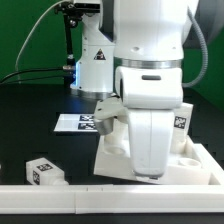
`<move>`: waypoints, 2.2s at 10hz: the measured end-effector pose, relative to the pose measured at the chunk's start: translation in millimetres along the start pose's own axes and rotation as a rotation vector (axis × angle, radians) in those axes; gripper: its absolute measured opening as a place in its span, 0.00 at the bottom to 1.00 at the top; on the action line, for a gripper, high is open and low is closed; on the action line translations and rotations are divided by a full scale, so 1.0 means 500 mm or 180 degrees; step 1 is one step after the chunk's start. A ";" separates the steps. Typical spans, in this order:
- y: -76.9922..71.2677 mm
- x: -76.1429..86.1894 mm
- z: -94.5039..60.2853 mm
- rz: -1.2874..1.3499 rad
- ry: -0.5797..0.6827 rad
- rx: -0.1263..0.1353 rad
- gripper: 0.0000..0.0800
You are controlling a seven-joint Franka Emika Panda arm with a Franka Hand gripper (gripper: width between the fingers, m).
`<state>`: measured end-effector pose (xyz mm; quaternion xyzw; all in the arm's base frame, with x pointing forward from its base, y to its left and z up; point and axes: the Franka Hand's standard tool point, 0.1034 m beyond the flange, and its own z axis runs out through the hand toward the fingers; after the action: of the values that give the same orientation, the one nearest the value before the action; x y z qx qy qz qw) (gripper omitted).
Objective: Assemble square table
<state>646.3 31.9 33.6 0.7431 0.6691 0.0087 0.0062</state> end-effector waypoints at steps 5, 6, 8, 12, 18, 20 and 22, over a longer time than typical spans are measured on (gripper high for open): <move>0.025 0.019 0.007 -0.0096 -0.0059 0.0058 0.07; 0.025 0.018 0.007 -0.0108 -0.0057 0.0058 0.07; 0.026 0.017 0.007 -0.0092 -0.0059 0.0057 0.17; 0.025 0.014 0.008 -0.0070 -0.0060 0.0060 0.73; 0.014 0.020 -0.040 0.0674 -0.0086 -0.0139 0.81; 0.015 0.012 -0.039 0.0709 -0.0088 -0.0137 0.81; 0.018 -0.023 -0.053 0.0766 -0.0127 -0.0108 0.81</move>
Offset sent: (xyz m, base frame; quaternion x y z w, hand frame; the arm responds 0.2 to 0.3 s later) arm 0.0219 0.0298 -0.0053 0.0030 0.0310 0.0185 0.9993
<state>653.5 19.4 60.3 0.8178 0.5747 0.0060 0.0310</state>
